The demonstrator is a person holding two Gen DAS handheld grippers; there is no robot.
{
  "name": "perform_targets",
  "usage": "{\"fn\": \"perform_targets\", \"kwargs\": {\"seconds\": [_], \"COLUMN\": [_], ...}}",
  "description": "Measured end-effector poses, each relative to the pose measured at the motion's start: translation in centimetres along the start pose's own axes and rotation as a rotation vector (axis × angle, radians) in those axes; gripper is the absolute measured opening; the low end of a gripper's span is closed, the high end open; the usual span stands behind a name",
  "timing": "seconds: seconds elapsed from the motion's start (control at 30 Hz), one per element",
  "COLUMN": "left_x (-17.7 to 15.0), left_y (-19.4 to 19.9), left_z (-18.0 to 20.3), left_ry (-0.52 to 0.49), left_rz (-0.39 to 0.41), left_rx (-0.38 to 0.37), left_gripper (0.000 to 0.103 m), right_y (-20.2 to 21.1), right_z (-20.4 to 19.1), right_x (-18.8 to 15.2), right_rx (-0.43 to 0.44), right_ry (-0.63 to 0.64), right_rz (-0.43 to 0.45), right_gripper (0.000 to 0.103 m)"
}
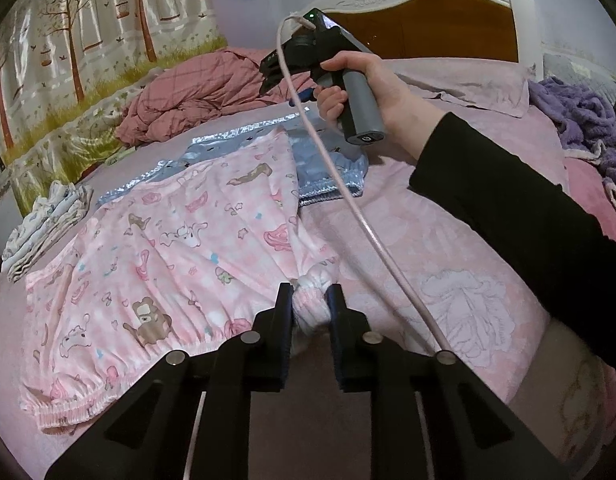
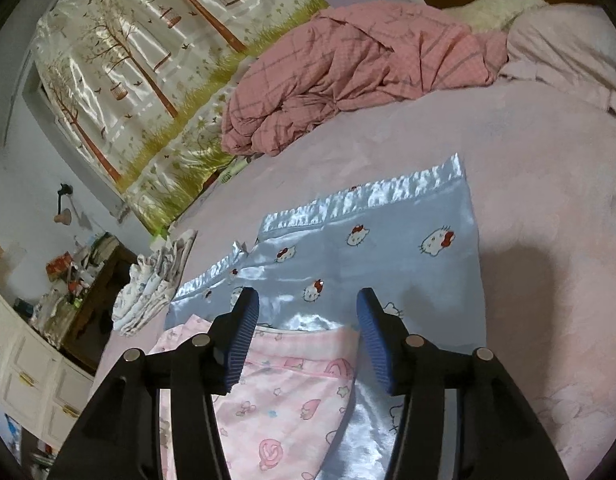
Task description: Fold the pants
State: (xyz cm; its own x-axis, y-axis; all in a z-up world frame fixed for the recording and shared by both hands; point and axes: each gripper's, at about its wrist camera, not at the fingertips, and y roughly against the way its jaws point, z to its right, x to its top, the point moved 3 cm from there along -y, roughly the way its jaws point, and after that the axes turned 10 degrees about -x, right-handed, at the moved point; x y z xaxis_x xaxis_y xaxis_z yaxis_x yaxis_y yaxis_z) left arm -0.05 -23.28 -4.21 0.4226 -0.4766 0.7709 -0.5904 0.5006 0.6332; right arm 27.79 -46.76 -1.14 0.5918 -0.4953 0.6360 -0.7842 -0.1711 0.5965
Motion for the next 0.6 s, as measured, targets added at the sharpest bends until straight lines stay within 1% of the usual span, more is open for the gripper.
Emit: {"fn": "perform_targets", "kwargs": {"seconds": [0.1,0.13,0.17,0.23,0.33,0.37,0.4,0.43,0.5,0.6], "left_x": [0.2,0.2,0.2,0.3,0.3,0.2,0.2,0.2,0.2,0.3], "left_y": [0.0,0.1,0.0,-0.2,-0.3,-0.4,-0.5,-0.6,-0.8,-1.0], "left_z": [-0.2,-0.2,-0.2,-0.2,-0.3,-0.4,-0.4,-0.4,-0.4,-0.1], "left_ry": [0.012,0.014,0.015,0.021,0.029,0.031,0.033,0.035,0.032,0.018], "left_rz": [0.007,0.006,0.003,-0.001,-0.003,-0.004,-0.008,-0.014,-0.019,-0.024], "left_rx": [0.002,0.003,0.006,0.020,0.021,0.021,0.021,0.020,0.023,0.028], "left_gripper": [0.019,0.021,0.026,0.034,0.034,0.034,0.034,0.034,0.036,0.039], "right_y": [-0.2,-0.2,-0.2,-0.2,0.3,0.4,0.5,0.6,0.4,-0.4], "right_z": [-0.1,-0.1,-0.1,-0.2,0.3,0.5,0.7,1.0,1.6,2.0], "right_x": [-0.1,-0.1,-0.1,-0.1,0.1,0.2,0.4,0.5,0.6,0.4], "right_rx": [-0.003,-0.009,-0.016,-0.011,-0.011,-0.002,0.018,0.043,0.101,0.146], "right_ry": [0.008,0.012,0.018,0.019,-0.010,-0.018,-0.033,-0.051,-0.091,-0.113], "right_rz": [-0.006,-0.008,-0.010,-0.016,0.006,0.007,0.004,-0.004,-0.032,-0.085], "right_gripper": [0.053,0.053,0.053,0.053,0.054,0.054,0.057,0.061,0.065,0.065]}}
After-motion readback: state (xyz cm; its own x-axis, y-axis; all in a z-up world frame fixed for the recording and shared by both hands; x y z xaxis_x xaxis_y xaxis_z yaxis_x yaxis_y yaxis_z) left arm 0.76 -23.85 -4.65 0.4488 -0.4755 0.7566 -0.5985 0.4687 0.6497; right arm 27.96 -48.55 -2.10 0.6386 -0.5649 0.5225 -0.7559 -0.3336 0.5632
